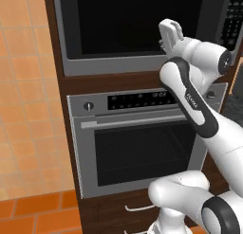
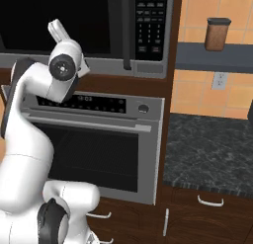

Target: Open the microwave, place the bowl with waffle inside the microwave, then close the microwave door and turn it on.

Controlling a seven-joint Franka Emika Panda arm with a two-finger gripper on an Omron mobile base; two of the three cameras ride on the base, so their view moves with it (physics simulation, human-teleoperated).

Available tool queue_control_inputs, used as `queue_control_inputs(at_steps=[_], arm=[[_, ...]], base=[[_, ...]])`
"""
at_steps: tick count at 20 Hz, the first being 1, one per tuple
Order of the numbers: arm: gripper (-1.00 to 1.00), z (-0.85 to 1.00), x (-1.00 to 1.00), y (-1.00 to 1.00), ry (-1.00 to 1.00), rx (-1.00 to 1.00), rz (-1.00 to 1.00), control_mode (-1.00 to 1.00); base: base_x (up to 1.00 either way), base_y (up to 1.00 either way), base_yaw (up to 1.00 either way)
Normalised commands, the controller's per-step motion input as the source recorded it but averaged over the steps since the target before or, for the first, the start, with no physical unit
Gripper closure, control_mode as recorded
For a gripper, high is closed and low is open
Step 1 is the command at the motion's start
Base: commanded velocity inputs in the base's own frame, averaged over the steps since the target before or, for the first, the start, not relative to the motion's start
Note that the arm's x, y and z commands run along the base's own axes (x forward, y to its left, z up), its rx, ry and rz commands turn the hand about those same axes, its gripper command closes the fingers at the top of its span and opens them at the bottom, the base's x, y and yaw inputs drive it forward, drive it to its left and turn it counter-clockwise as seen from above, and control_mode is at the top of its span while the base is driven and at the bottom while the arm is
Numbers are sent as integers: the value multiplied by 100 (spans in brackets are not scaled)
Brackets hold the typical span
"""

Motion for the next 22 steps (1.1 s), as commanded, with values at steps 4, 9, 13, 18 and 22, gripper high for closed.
queue_control_inputs(at_steps=[4,9,13,18,22], arm=[[100,-3,100,0,18,23,1,-100],[100,-10,41,4,24,9,-5,-100],[100,-6,-100,-51,14,4,0,-100],[100,-7,-82,-88,5,12,4,-100],[100,0,-36,-82,-1,20,13,-100]], base=[[0,0,0],[0,0,0],[0,0,0],[0,0,0],[0,0,0]])
